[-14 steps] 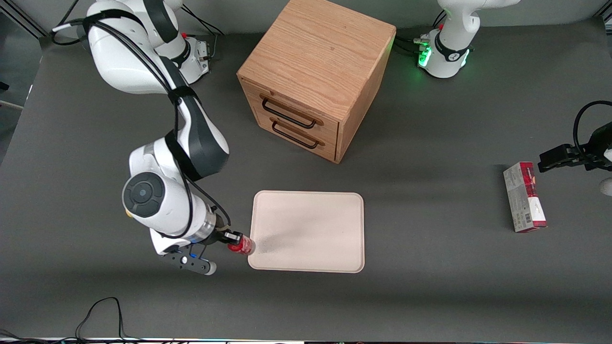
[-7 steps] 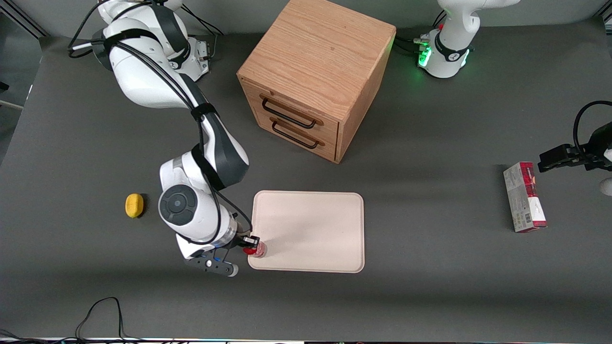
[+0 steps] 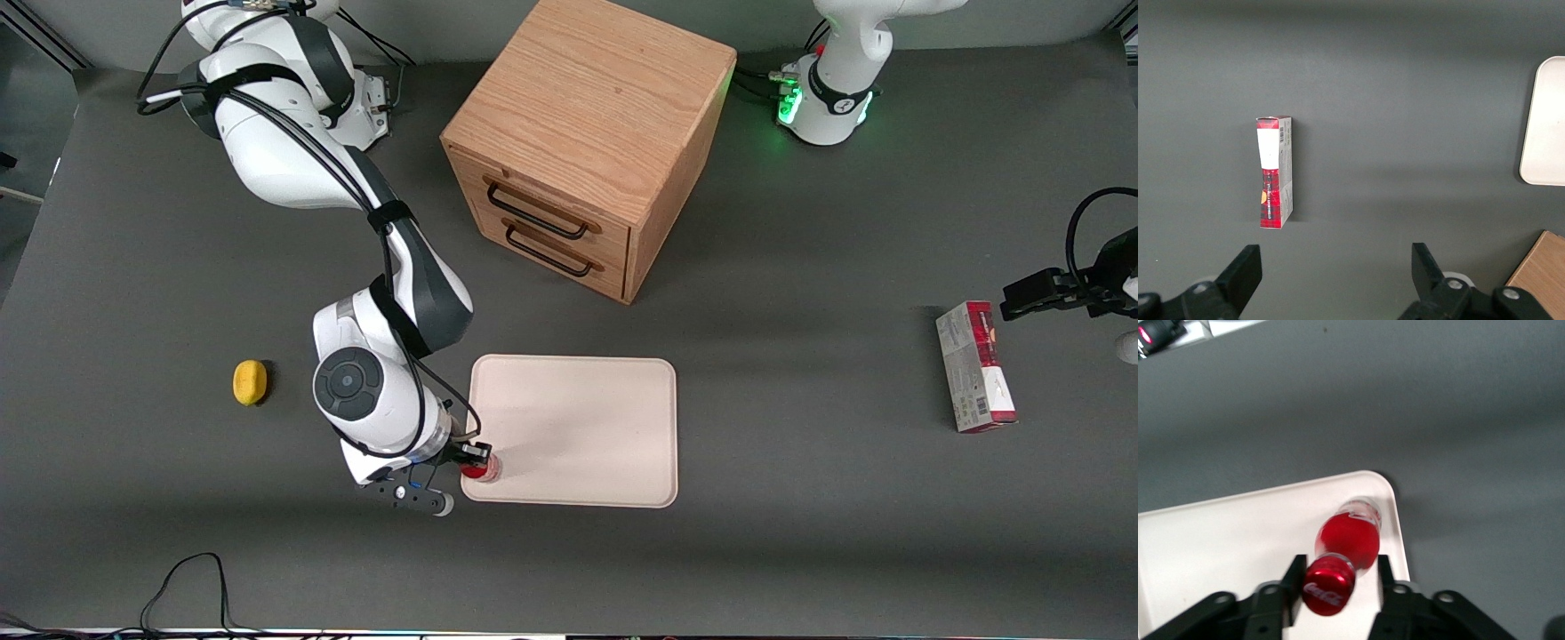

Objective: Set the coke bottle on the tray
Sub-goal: 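Open the right gripper to release the bottle on the tray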

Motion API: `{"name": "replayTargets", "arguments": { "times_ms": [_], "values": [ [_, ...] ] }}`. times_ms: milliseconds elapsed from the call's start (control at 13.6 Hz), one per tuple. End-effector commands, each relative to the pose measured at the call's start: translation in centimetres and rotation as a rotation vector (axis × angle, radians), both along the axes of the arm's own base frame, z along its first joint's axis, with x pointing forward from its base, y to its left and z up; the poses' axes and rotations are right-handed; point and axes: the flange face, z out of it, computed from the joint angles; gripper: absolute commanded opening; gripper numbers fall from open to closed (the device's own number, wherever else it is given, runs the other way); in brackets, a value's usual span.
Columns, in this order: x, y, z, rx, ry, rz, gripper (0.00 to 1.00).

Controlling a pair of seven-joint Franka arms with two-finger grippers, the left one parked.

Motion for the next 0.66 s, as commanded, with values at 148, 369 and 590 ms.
{"name": "replayTargets", "arguments": {
  "times_ms": [148, 369, 590],
  "values": [
    [0.2, 0.4, 0.4, -0.018, -0.026, -0.002, 1.0],
    [-0.2, -0.2, 1.4, -0.073, -0.009, 0.011, 1.0],
    [-1.9, -2.4, 5.6, -0.105, 0.073, 0.103, 1.0]
  ]
}}
